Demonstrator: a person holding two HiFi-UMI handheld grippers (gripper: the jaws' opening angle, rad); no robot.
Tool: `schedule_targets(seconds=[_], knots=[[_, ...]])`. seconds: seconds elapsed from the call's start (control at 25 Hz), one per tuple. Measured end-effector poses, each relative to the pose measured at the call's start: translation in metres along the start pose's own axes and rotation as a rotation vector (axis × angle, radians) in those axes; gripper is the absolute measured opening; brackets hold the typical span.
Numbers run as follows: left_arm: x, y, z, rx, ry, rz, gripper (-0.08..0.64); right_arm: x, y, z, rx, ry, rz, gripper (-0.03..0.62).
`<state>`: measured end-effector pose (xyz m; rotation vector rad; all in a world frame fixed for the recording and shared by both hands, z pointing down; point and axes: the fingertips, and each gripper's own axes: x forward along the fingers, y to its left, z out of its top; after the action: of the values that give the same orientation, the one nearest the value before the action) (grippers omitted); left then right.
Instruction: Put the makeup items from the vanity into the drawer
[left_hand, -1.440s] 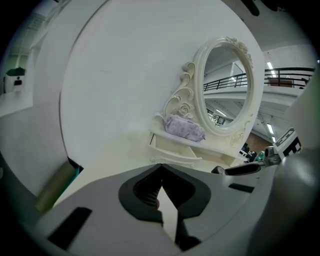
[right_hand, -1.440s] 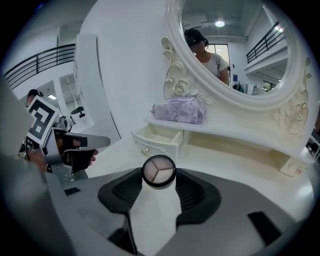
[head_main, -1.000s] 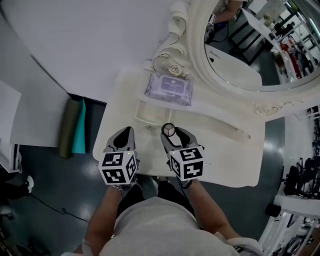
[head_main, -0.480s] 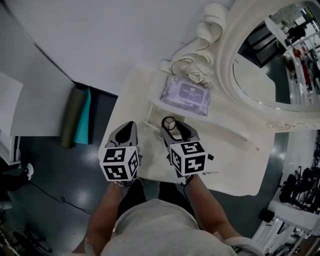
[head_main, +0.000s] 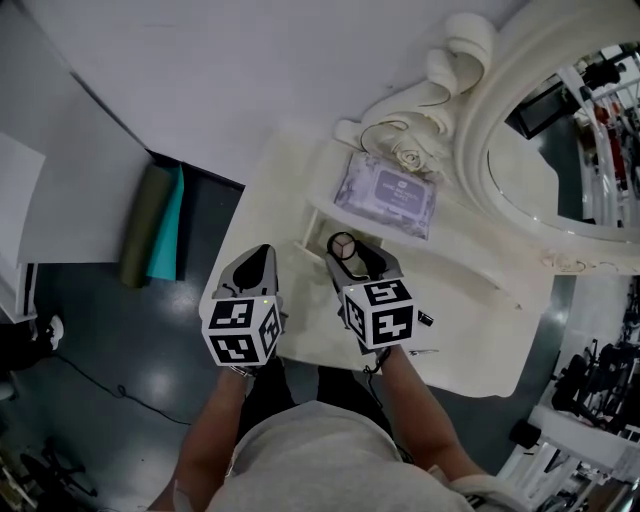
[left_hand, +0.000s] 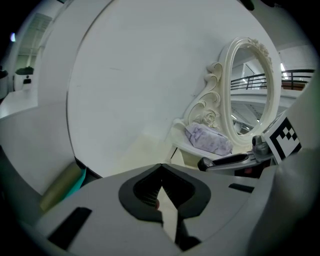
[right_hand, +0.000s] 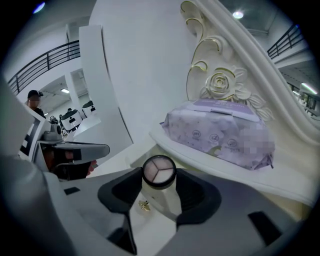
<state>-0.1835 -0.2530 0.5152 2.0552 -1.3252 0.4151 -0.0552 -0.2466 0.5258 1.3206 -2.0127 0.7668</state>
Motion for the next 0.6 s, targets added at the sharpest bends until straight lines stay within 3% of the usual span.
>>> schedule_targets(seconds=[0.28, 0.6], knots=[[-0.004, 0.005, 0.001, -0.011, -0.011, 0.012, 0.005, 0.000, 0.003, -0.001, -0.012, 0.003, 0.014, 0.229], [-0.010, -0.002, -0.001, -0.007, -0.017, 0.007, 0.005, -0.018, -0.005, 0.005, 0.019, -0.062, -0.020, 0.230]])
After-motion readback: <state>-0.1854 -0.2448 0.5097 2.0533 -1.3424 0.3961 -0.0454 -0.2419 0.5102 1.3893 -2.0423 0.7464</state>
